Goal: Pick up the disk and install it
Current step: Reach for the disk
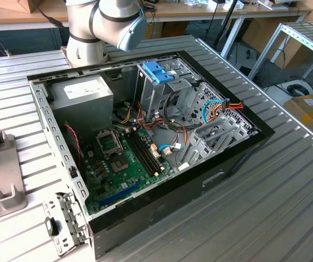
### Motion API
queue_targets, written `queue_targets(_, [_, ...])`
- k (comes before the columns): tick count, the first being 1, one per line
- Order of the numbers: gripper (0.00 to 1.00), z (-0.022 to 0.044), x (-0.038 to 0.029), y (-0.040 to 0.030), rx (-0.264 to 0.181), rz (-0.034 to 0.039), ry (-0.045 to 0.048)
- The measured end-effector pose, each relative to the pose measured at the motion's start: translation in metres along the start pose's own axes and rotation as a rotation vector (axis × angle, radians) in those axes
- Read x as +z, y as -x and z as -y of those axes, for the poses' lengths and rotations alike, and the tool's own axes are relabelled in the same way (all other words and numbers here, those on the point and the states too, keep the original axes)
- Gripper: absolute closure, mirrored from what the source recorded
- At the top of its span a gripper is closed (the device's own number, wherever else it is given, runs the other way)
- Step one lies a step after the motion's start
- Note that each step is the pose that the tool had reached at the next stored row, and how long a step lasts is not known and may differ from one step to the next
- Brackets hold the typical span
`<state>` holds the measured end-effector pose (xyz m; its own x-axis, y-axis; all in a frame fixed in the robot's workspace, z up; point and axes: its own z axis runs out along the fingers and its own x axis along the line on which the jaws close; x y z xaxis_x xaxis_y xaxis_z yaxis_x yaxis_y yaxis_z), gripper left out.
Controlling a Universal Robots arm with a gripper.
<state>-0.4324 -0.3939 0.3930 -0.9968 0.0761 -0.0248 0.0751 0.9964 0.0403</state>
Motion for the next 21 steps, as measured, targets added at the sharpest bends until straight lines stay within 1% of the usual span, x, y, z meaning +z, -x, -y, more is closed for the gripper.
queue_targets(4, [0.90,-0.0034,0.0003,-0.0003,0.000,0.0000,0.0000])
queue_targets(9, [0.90,-0.0054,0.0004,-0.0004,0.000,0.0000,0.0000])
queue_targets(16, [0.90,-0.0060,0.0005,-0.0005,0.000,-0.0001,0.0000])
queue_targets(21, [0.90,-0.0068,0.0006,-0.0022,0.000,-0.0001,0.0000])
